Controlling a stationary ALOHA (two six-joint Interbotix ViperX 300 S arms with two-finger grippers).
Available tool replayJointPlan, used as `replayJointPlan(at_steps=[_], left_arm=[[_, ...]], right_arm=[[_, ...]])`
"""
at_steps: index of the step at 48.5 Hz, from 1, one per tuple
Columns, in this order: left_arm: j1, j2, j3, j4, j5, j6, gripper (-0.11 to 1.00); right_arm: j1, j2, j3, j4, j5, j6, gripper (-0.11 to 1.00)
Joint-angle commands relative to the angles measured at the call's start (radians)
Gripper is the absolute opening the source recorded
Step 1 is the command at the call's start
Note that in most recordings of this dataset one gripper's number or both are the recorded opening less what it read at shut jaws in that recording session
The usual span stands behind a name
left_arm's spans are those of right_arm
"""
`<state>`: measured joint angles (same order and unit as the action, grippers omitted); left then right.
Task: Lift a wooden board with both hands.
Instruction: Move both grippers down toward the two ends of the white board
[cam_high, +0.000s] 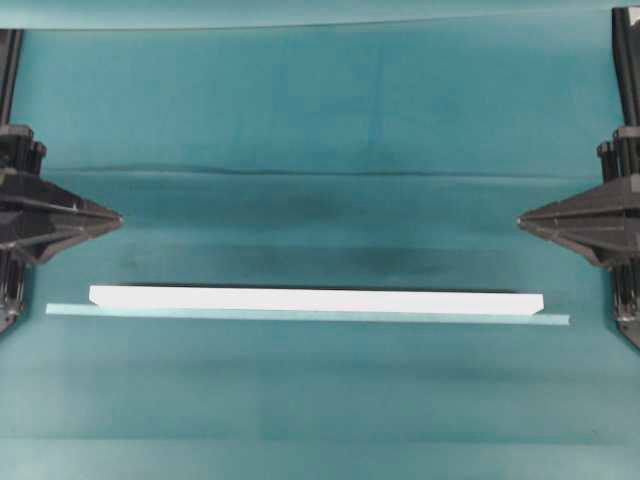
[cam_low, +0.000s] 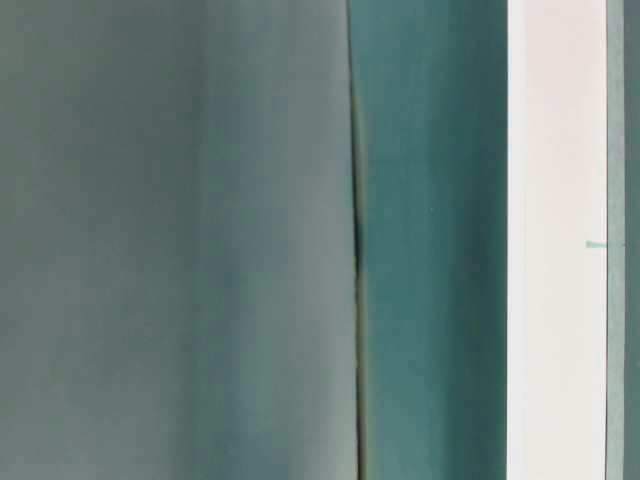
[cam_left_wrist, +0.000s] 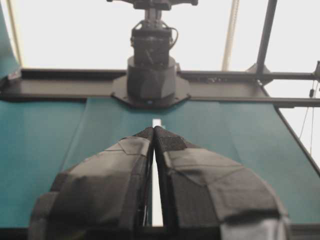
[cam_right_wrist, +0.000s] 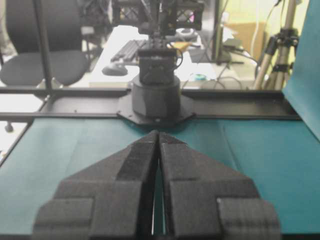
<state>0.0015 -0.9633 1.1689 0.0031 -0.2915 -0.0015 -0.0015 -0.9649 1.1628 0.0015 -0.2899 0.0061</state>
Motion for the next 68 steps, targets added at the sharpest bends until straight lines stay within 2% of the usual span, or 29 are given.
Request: replayJointPlan(at_steps=[1,3,6,9,19,25,33,42,56,68], left_arm=[[-0.015,0.044,-0.052,0.003,0.034,-0.048,0.14],[-0.015,0.054,-0.067,0.008,0.06,-0.061,0.13],[-0.015,0.061,-0.091,0.014,0.098,-0.072,0.05],[-0.015,0.061,-0.106,0.014,0.13,-0.074,-0.01],[-0.018,0.067,-0.158,0.014,0.245,-0.081,-0.01],[-0.021,0.095,-0.219,0.014,0.347,-0.081,-0.01],[-0.021,0.153,-0.314,0.014,0.5,-0.081,-0.01],[-0.021,0.236,-0.382,0.014,0.627,-0.089,-0.01],[-0.021,0.39,-0.466,0.014,0.853,-0.156,-0.01],[-0.026,0.526,-0.565,0.014,1.068,-0.155,-0.01]], right_arm=[[-0.006,0.014,-0.023,0.025,-0.003,0.012,0.1],[-0.008,0.017,-0.029,0.058,0.014,0.017,0.1],[-0.009,0.018,-0.035,0.106,0.054,0.034,0.04],[-0.012,0.017,-0.044,0.126,0.098,0.048,0.0],[-0.017,0.021,-0.094,0.126,0.209,0.071,0.0],[-0.021,0.054,-0.133,0.124,0.322,0.091,0.0],[-0.034,0.13,-0.21,0.124,0.505,0.155,0.0],[-0.038,0.233,-0.291,0.124,0.655,0.212,0.0],[-0.038,0.393,-0.41,0.124,0.882,0.216,0.0],[-0.038,0.534,-0.509,0.121,1.043,0.209,0.0]])
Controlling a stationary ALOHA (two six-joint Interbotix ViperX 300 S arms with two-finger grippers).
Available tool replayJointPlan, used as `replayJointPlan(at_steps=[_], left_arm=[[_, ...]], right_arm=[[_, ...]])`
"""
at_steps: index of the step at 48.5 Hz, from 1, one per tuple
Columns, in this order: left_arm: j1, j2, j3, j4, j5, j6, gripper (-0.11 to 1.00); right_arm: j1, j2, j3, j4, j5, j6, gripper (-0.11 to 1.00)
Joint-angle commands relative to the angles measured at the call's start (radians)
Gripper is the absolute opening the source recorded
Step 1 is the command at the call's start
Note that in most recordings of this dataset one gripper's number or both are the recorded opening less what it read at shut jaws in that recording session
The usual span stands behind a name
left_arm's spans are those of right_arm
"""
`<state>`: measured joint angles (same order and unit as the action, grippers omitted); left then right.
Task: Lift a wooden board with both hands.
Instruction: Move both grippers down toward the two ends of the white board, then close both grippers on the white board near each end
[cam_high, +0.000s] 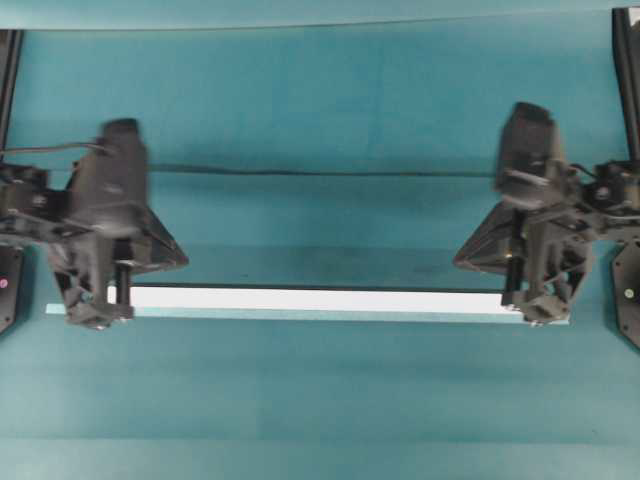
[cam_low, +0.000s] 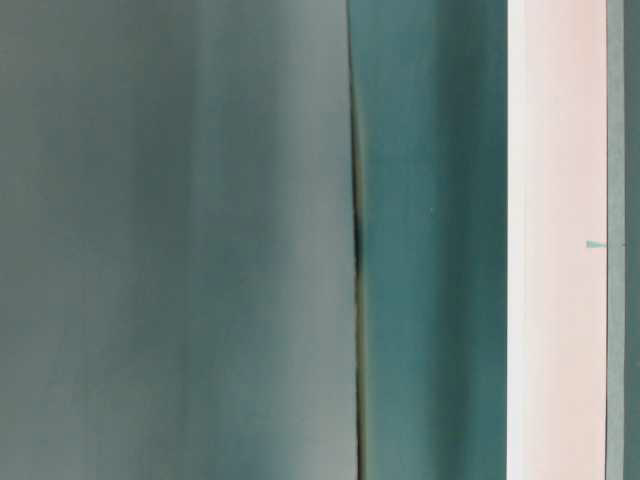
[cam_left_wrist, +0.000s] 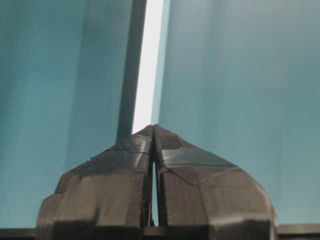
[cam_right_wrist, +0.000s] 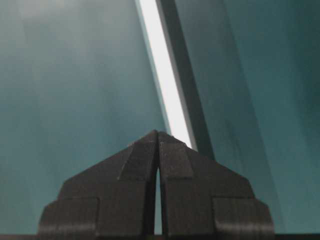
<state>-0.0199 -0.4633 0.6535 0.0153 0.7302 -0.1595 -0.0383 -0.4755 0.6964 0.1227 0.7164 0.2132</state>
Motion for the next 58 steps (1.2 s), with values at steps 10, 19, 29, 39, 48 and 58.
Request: replayJointPlan(at_steps=[10,19,29,39,48,58], left_arm=[[-0.005,0.098,-0.078,0.006,0.1,0.04,-0.01],[-0.005,0.138,-0.091,0.006,0.1,0.052,-0.01],[-0.006,0.156,-0.095,0.006,0.098,0.066,-0.01],[-0.006,0.16,-0.081,0.006,0.058,0.133,-0.01],[-0.003,0.179,-0.069,0.006,0.035,0.15,-0.01],[0.002,0.199,-0.066,0.006,0.034,0.138,0.28]], right_arm=[[-0.002,0.175,-0.14,-0.035,0.17,-0.015,0.0],[0.018,0.307,-0.227,-0.035,0.256,-0.103,0.0],[0.028,0.388,-0.276,-0.032,0.284,-0.186,0.0],[0.028,0.387,-0.264,-0.035,0.245,-0.193,0.0],[0.031,0.371,-0.238,-0.035,0.218,-0.207,0.03],[0.031,0.365,-0.225,-0.032,0.204,-0.249,0.4]])
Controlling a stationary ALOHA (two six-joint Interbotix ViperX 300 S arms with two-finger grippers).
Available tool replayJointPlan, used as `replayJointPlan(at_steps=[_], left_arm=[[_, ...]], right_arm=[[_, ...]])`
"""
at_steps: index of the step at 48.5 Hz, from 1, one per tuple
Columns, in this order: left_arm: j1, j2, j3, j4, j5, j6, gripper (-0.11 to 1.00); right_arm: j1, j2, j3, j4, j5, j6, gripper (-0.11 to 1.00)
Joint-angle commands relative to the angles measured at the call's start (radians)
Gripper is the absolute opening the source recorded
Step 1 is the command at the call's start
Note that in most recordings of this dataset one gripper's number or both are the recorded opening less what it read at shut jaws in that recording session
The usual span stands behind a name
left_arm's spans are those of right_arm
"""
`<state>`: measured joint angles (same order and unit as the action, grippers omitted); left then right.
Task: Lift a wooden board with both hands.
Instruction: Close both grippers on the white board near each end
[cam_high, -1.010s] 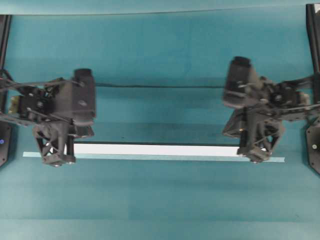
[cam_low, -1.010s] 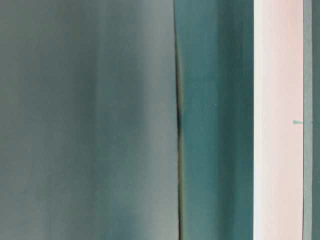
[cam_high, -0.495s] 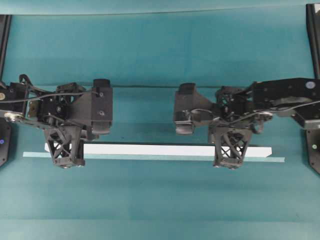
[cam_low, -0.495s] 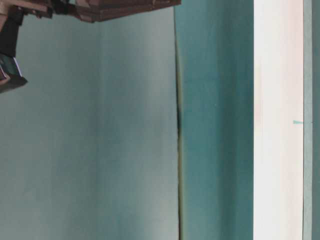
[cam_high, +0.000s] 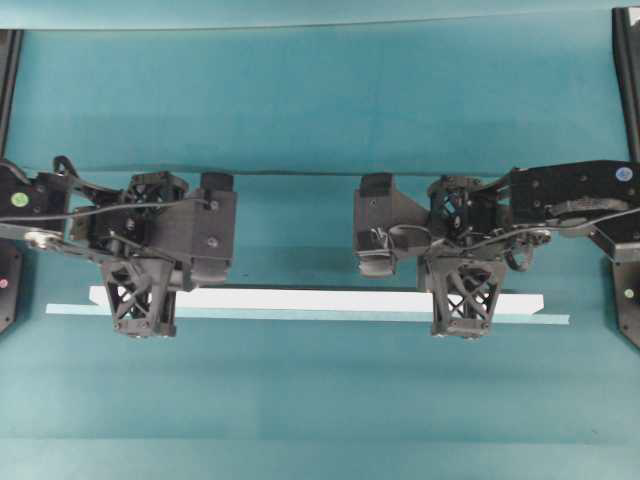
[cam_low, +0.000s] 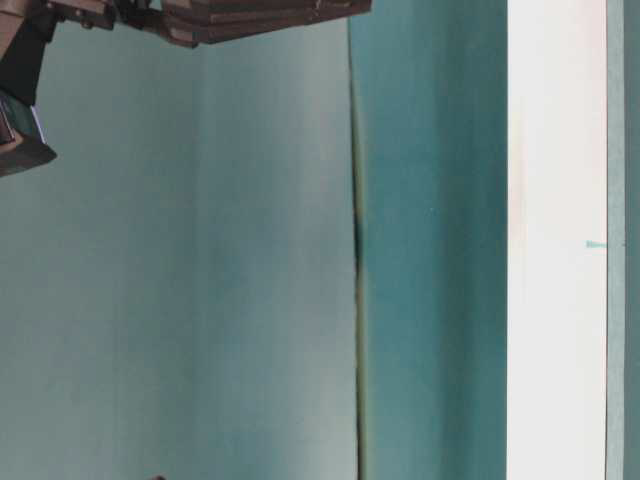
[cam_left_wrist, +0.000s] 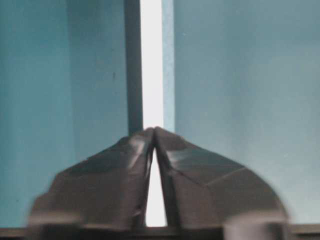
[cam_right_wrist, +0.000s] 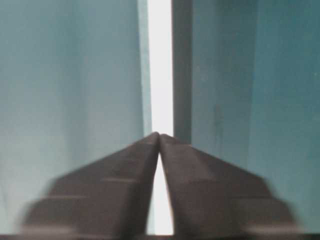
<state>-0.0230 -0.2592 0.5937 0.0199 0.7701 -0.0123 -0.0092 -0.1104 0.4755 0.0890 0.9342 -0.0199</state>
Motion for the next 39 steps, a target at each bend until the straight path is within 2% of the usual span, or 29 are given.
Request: replayJointPlan(at_steps=[1,8,11,14,29,39], left_arm=[[0.005,-0.005,-0.003,0.002,-0.006,-0.009,0.34],[0.003,0.002,0.009,0.002,-0.008,-0.014,0.77],[0.003,0.006,0.015,0.002,-0.008,-0.017,0.91],[0.002,0.012,0.02,0.002,-0.009,-0.023,0.99],[-0.002,0.054,0.063,0.002,-0.078,-0.043,1.0],[-0.005,0.081,0.097,0.002,-0.147,-0.087,1.0]], right_arm=[[0.003,0.0,-0.002,0.002,-0.02,-0.014,0.46],[0.008,0.002,0.014,-0.003,-0.048,-0.008,0.85],[0.011,0.002,0.021,-0.005,-0.06,-0.005,0.93],[0.011,0.002,0.028,-0.005,-0.069,-0.002,0.95],[0.012,0.008,0.075,-0.005,-0.115,0.014,0.95],[0.021,0.011,0.117,0.002,-0.186,0.018,0.95]])
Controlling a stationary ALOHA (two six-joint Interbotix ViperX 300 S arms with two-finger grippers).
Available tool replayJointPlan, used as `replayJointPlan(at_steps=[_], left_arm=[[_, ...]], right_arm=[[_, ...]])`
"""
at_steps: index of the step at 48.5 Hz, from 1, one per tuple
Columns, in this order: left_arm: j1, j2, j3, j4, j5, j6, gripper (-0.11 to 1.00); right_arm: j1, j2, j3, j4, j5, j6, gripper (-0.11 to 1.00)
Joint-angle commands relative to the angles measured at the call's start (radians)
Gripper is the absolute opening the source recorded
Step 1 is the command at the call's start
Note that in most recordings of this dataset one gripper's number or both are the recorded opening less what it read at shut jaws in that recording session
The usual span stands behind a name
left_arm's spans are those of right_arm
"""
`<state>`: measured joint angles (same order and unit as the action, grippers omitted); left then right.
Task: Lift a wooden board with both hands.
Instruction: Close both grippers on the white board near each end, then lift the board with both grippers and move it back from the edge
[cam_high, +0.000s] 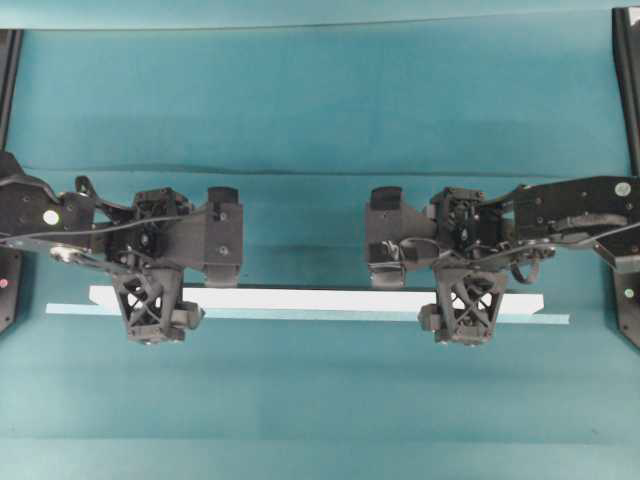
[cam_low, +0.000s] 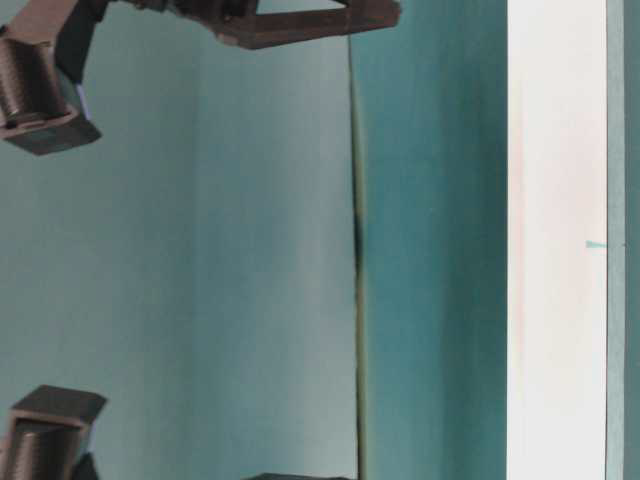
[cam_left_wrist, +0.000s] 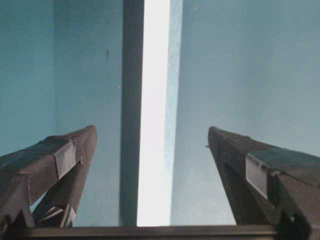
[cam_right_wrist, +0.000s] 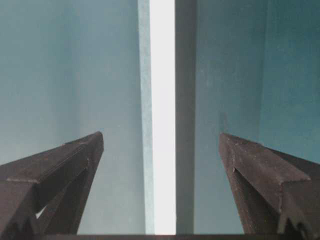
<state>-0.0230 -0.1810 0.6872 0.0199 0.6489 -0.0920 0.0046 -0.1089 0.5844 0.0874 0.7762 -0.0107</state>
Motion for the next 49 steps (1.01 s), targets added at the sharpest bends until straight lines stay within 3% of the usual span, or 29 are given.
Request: replayJointPlan(at_steps=[1,49], left_arm=[[-0.005,0.005,0.008,0.002,-0.034,-0.011,1.0],[-0.005,0.164,0.118,0.002,-0.262,-0.026,1.0]], right_arm=[[0.009,0.011,0.011,0.003,-0.034,0.009,0.95],[0.011,0.156,0.121,0.005,-0.233,0.006,0.95]])
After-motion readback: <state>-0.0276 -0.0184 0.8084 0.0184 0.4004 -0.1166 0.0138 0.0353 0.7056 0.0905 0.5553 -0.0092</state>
